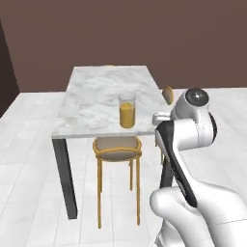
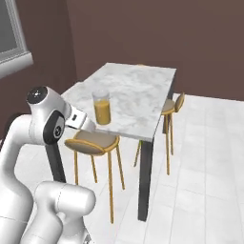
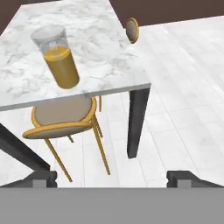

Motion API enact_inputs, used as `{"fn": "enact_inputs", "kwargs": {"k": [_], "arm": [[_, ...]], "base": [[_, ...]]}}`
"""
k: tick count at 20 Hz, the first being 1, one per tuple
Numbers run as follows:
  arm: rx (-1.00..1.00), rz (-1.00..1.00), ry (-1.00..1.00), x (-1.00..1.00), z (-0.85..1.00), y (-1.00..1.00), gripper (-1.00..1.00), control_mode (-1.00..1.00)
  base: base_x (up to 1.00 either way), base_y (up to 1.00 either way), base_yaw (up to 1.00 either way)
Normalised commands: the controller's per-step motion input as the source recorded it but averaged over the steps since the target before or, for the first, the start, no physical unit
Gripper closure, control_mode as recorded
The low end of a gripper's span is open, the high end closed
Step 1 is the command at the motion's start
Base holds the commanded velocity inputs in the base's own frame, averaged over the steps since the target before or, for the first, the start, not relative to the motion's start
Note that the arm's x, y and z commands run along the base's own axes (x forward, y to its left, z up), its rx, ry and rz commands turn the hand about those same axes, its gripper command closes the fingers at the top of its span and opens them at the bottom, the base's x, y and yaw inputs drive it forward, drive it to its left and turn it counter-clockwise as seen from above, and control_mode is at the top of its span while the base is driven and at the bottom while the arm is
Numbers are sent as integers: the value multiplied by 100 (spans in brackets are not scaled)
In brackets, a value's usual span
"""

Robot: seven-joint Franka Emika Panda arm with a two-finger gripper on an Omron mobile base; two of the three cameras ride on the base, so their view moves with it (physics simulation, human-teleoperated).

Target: Place the pitcher and cup on the dining counter for serving.

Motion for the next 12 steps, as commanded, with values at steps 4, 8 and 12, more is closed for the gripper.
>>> {"fn": "enact_inputs", "kwargs": {"k": [4, 8, 12], "arm": [[0, 0, 0, 0, 0, 0, -100, 100], [0, 0, 0, 0, 0, 0, -100, 100], [0, 0, 0, 0, 0, 0, -100, 100]], "base": [[-81, 0, -70], [-61, 0, -80], [-46, 0, -84]]}}
